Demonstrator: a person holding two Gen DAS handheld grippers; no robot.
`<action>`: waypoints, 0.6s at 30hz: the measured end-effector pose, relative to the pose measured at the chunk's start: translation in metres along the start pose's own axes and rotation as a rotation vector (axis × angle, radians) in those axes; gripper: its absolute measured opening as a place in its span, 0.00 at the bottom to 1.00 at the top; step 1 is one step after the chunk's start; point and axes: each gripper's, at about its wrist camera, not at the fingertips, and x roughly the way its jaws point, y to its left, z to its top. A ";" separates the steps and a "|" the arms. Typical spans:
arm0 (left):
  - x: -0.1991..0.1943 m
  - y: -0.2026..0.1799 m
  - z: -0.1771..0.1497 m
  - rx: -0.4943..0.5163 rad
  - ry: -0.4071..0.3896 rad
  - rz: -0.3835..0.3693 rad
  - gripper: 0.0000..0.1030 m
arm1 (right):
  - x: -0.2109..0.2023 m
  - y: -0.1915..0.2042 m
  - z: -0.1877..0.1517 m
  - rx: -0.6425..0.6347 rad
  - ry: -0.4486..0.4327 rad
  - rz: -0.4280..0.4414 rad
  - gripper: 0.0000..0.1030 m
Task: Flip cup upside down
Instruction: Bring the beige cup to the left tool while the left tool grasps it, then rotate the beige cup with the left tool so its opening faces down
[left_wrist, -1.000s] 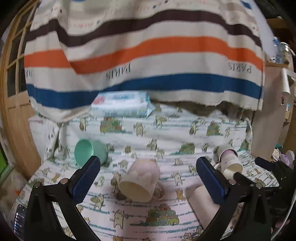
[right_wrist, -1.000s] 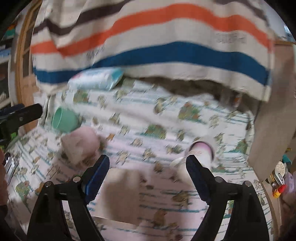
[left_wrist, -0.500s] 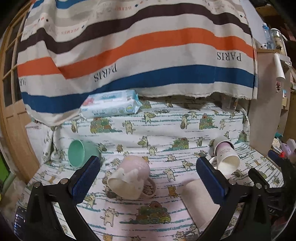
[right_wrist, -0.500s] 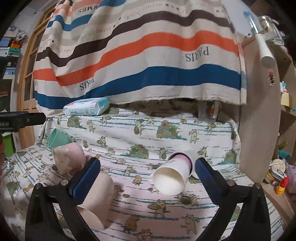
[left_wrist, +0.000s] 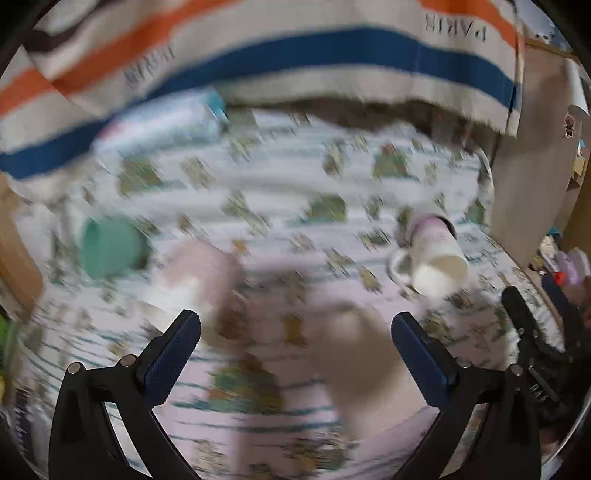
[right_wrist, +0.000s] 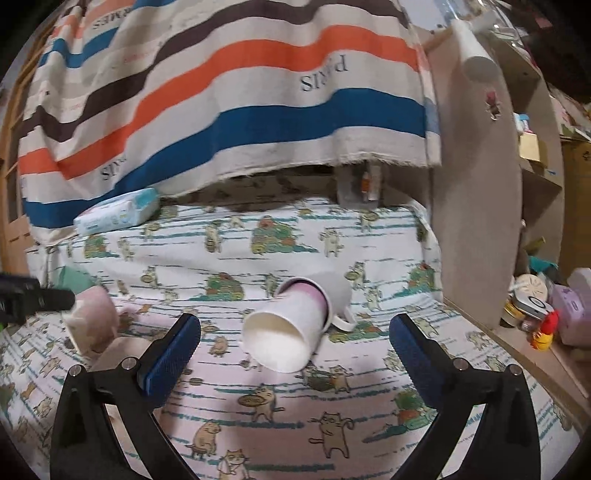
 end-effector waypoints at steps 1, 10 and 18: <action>0.008 -0.002 0.001 -0.019 0.036 -0.016 1.00 | 0.000 0.000 0.000 -0.002 0.000 0.001 1.00; 0.067 -0.018 0.002 -0.131 0.249 -0.061 0.95 | 0.004 0.007 -0.001 -0.036 0.019 -0.001 1.00; 0.097 -0.023 -0.002 -0.184 0.336 -0.058 0.83 | 0.004 0.008 -0.001 -0.042 0.020 -0.004 1.00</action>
